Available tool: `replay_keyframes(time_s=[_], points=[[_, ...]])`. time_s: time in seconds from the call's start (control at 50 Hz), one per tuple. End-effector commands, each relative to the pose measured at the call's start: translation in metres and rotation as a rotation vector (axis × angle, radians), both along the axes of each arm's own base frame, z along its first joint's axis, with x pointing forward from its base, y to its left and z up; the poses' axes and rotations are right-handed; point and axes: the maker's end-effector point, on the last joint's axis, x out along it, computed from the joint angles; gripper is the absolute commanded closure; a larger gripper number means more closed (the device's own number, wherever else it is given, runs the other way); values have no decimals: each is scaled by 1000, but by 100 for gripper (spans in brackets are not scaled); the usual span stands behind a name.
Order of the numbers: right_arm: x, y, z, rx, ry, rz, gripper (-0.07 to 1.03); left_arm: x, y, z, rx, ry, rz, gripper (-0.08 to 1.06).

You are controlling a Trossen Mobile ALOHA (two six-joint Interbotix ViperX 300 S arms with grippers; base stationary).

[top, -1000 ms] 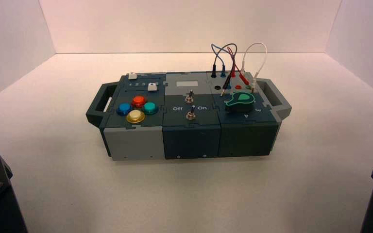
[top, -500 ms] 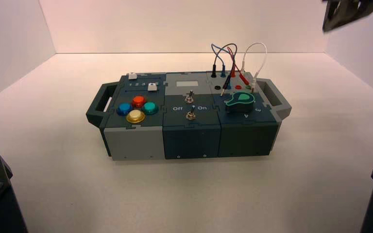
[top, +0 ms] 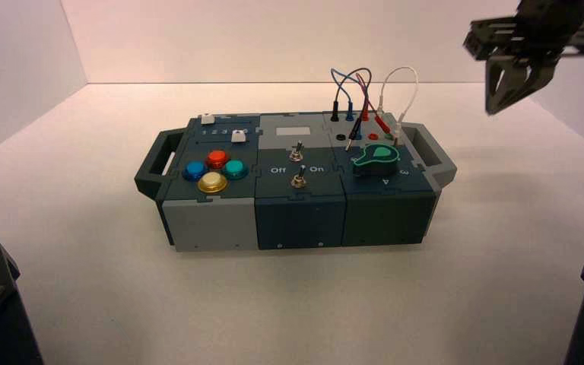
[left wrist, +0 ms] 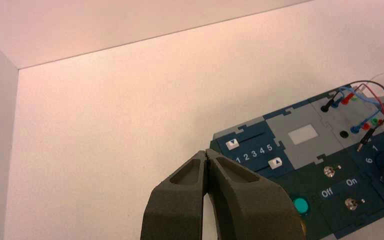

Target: Move the box to the left.

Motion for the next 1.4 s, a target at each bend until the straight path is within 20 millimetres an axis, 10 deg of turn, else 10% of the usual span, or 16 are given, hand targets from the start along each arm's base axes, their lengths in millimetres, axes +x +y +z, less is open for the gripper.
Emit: replay_keyframes(time_s=[0.02,0.88,1.4], points=[[12,8,-1,20,15,3,99,3,-2,3,2,-8,-7,101],[4,75,-47,54,201,132,98,10,-4,-6,4,2,-5,101],[4,159,-38,126,234,261,99,9,-4,-5,-5,0,0,101]])
